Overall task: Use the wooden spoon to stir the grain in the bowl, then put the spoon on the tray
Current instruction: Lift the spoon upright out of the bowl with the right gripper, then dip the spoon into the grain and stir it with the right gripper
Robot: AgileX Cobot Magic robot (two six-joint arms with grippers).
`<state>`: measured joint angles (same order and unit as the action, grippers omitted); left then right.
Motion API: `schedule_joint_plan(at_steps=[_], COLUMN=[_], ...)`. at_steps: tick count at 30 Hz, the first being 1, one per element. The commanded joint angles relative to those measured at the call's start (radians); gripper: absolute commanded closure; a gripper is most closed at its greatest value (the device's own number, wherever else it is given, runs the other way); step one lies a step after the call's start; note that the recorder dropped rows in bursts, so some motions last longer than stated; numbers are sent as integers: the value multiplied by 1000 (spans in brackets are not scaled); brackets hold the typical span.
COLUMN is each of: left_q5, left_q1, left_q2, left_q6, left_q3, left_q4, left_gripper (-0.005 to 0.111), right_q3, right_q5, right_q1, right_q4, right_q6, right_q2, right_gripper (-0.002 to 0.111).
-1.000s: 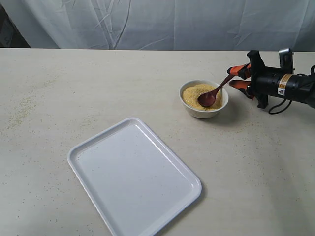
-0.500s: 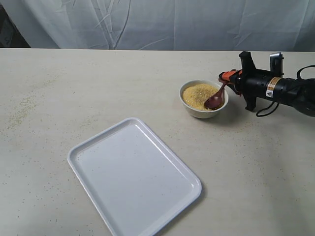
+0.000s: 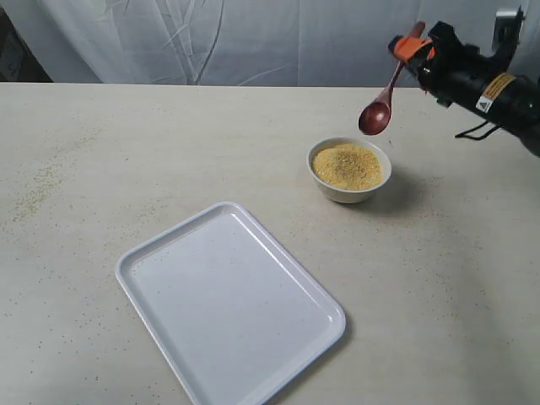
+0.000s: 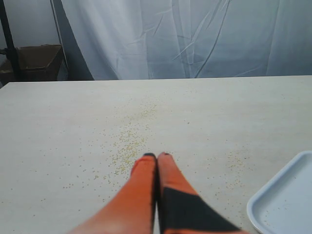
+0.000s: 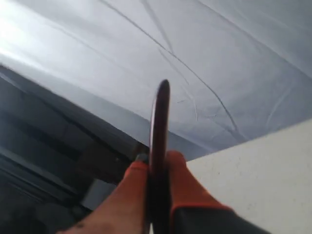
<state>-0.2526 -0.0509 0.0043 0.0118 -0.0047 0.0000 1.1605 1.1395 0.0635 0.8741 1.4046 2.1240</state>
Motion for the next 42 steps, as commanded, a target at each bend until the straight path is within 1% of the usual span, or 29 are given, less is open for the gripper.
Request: schedule_joint_plan(at_steps=[1,4,6,8,11,13,15,17,21,26,29,32,35,39,42], left_q5=[14,14,14,14,14,14,14,14,14,14,14,14,14,14,14], left_q1=[-2,-2,-2,-2,-2,-2,-2,-2,-2,-2,-2,-2,-2,-2,-2], left_q2=[-4,-4,-4,-4,-4,-4,-4,-4,-4,-4,-4,-4,-4,-4,-4], left_q6=[-1,-1,-1,-1,-1,-1,-1,-1,-1,-1,-1,-1,-1,-1,-1], left_q3=[5,5,5,5,5,5,5,5,5,5,5,5,5,5,5], left_q4=[0,0,0,0,0,0,0,0,0,0,0,0,0,0,0], left_gripper=[107,107,107,107,107,107,107,107,107,107,107,107,107,107,107], right_q3=[3,3,3,3,3,3,3,1,1,1,3,3,3,3,3], right_q5=[-179,-289,-330,-346,-352,-354,-352,-352,-350,-342,-370,-449,-541,-561,-530], right_q1=[-87,-170,-217,-253,-274,-274,-274,-276,-287,-285,-285,-285,-285,-285,-296], right_q4=[63,8,-26,-107,-246,-306,-304,-268,-163,-62,-74,-129,-211,-229,-229], right_q6=[-363,-628,-787,-874,-983,-993,-993,-978,-771,-750,-761,-853,-919,-905,-832], right_q2=[-85,-77,-61,-40,-9,14,34,52,60,11,-42,-76,-63,-4,31], right_gripper=[103,103,103,103,103,103,103,103,103,103,103,103,103,103,103])
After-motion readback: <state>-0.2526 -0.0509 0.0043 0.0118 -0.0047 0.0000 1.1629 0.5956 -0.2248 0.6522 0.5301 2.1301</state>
